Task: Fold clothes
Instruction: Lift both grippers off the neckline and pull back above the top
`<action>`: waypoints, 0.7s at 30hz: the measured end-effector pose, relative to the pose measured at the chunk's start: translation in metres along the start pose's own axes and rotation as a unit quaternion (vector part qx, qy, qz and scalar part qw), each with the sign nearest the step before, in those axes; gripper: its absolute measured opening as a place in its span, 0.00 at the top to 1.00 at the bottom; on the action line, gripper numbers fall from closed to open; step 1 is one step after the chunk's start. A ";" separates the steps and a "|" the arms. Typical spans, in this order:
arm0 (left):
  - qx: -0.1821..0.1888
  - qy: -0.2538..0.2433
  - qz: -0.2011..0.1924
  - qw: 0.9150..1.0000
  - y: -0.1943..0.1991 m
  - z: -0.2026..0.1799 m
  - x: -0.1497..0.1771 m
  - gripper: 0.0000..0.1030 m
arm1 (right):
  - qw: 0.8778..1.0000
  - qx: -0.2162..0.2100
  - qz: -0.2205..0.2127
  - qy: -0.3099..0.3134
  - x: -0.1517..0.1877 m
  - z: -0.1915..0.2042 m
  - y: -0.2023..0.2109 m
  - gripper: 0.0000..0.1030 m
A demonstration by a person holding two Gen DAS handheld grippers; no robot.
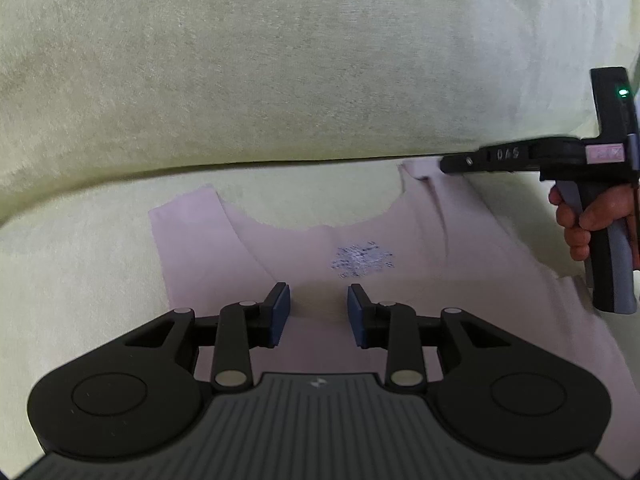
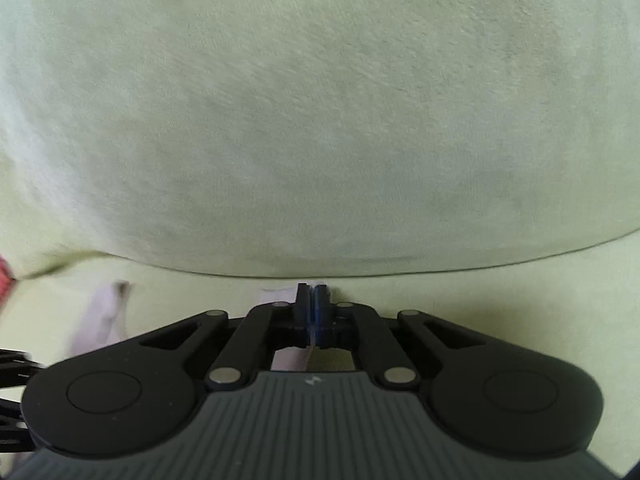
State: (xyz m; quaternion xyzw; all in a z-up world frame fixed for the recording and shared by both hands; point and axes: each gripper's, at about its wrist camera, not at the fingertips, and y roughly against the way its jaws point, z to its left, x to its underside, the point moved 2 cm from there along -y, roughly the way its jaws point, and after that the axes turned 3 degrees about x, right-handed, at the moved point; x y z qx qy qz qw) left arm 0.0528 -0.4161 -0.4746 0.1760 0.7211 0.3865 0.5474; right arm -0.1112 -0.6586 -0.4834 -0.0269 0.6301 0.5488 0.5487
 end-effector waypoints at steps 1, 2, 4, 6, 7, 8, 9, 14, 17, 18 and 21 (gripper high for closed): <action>-0.005 -0.002 0.000 1.000 0.000 0.000 -0.001 0.63 | 1.000 -0.002 -0.001 -0.001 0.000 0.000 0.000 1.00; -0.010 -0.004 0.000 1.000 -0.001 0.001 -0.001 0.63 | 1.000 -0.003 -0.001 -0.002 -0.001 0.000 0.001 0.99; -0.025 -0.001 -0.001 1.000 0.000 0.005 -0.004 0.63 | 1.000 -0.004 -0.001 -0.005 -0.002 -0.003 0.007 0.77; -0.032 0.006 -0.004 0.999 0.004 0.009 -0.005 0.63 | 1.000 0.010 -0.018 -0.018 -0.004 -0.012 0.027 0.64; -0.032 0.011 -0.006 0.999 0.008 0.012 -0.005 0.63 | 0.999 0.015 -0.026 -0.019 -0.005 -0.017 0.037 0.64; -0.031 0.015 -0.008 0.999 0.012 0.014 -0.005 0.63 | 0.999 0.015 -0.030 -0.015 -0.003 -0.021 0.047 0.66; -0.029 0.021 -0.010 0.999 0.018 0.015 -0.004 0.63 | 0.999 0.012 -0.031 -0.007 0.000 -0.023 0.059 0.67; -0.040 0.022 0.002 0.999 0.036 0.006 0.013 0.63 | 0.998 -0.044 0.002 0.053 0.057 -0.011 0.125 0.90; -0.060 0.028 0.022 0.998 0.037 -0.001 0.022 0.63 | 0.993 -0.052 0.019 0.102 0.087 0.006 0.148 0.91; -0.069 0.033 0.030 0.997 0.037 -0.002 0.025 0.63 | 0.992 -0.048 0.024 0.112 0.093 0.008 0.153 0.91; -0.090 0.040 0.039 0.994 0.049 -0.007 0.030 0.63 | 0.994 0.006 0.024 0.104 0.102 0.009 0.155 1.00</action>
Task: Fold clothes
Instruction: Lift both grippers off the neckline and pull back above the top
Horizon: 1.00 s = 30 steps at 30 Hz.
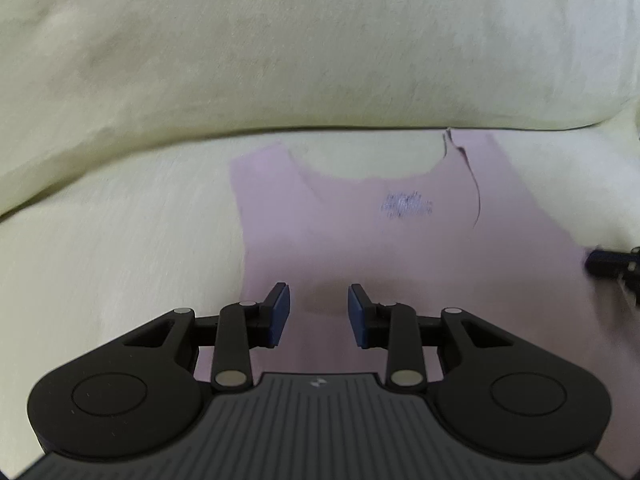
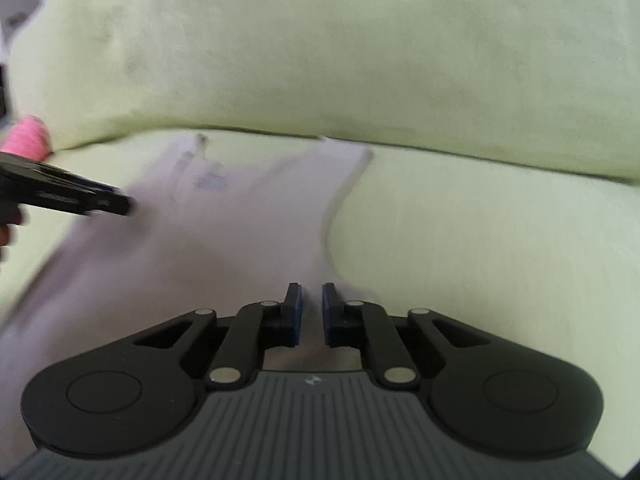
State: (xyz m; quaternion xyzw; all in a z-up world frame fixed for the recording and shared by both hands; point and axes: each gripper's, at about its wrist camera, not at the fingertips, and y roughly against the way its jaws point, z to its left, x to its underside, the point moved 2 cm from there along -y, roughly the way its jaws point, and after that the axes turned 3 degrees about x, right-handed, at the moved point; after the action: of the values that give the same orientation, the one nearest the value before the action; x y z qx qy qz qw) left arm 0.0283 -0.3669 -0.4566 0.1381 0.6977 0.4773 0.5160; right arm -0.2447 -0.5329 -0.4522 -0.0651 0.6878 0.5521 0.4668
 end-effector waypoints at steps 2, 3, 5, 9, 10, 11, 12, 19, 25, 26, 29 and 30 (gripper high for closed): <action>-0.006 0.004 0.000 1.000 0.009 -0.002 0.001 0.63 | 0.998 0.038 -0.001 -0.040 -0.003 -0.018 0.011 0.98; -0.009 0.006 0.001 1.000 0.013 -0.004 0.001 0.63 | 0.997 0.046 -0.003 -0.054 -0.005 -0.019 0.013 0.96; -0.013 0.008 0.004 1.000 0.019 -0.007 0.001 0.63 | 0.997 0.038 -0.016 -0.059 -0.009 -0.007 0.020 0.95; -0.015 0.013 0.013 1.000 0.033 -0.014 0.010 0.62 | 0.999 -0.015 -0.008 -0.032 -0.003 0.021 0.035 0.95; -0.012 0.016 0.016 1.000 0.038 -0.014 0.016 0.62 | 0.999 -0.027 0.003 -0.026 0.005 0.028 0.037 0.95; -0.011 0.019 0.021 1.000 0.041 -0.012 0.025 0.62 | 0.999 -0.034 0.013 -0.021 0.011 0.035 0.038 0.95; -0.012 0.020 0.025 0.999 0.043 -0.010 0.033 0.62 | 0.999 -0.020 0.027 -0.021 0.020 0.035 0.039 0.95; -0.049 0.066 0.056 0.995 0.078 0.034 0.110 0.63 | 0.994 0.092 0.039 -0.046 0.052 0.008 0.082 0.92; -0.047 0.119 0.047 0.991 0.140 0.054 0.166 0.62 | 0.992 0.070 -0.005 -0.110 0.083 0.017 0.149 0.89; -0.044 0.128 0.047 0.990 0.148 0.054 0.176 0.62 | 0.991 0.059 -0.005 -0.120 0.096 0.020 0.162 0.89; -0.031 0.155 0.048 0.986 0.167 0.049 0.203 0.62 | 0.991 0.042 0.013 -0.128 0.128 0.029 0.182 0.86; -0.023 0.166 0.052 0.984 0.172 0.045 0.213 0.62 | 0.991 0.039 0.022 -0.125 0.141 0.031 0.188 0.86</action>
State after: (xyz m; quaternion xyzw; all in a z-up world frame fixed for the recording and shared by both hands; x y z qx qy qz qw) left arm -0.0765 -0.1105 -0.4436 0.0808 0.7547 0.5355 0.3705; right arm -0.4190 -0.3759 -0.4200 0.0376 0.6464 0.5388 0.5390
